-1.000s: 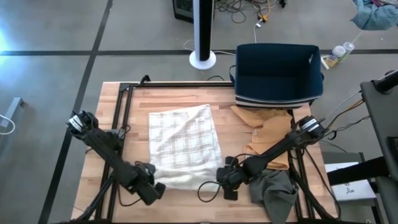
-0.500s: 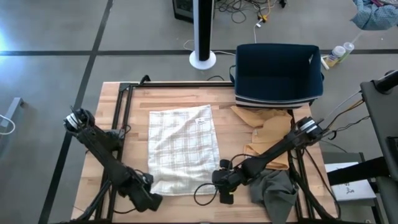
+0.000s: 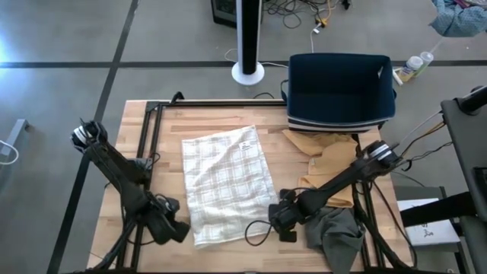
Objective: Fold towel
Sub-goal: Fold the white towel
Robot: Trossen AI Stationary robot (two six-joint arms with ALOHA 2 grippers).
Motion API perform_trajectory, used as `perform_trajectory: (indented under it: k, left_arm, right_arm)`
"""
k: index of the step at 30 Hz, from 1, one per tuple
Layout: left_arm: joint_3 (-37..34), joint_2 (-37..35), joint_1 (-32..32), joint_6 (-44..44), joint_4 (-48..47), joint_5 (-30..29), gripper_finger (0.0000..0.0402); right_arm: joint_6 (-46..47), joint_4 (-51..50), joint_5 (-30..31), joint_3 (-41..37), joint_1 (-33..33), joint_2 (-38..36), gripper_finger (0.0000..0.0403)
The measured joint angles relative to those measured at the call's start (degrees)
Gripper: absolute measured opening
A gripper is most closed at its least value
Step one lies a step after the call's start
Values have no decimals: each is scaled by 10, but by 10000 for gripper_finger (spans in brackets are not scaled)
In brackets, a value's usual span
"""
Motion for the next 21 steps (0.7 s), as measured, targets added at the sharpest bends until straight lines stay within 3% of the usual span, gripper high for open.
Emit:
perform_trajectory:
  k: [8,15,21]
  left_arm:
    - [-118,39,21,120,291,-111,76]
    - [-130,122,48,168,323,-109,75]
    - [-152,96,65,227,302,-94,75]
  right_arm:
    - [31,86,14,-2,0,-7,164]
    - [63,156,-15,-2,0,43,158]
    - [66,86,-25,-2,-3,56,164]
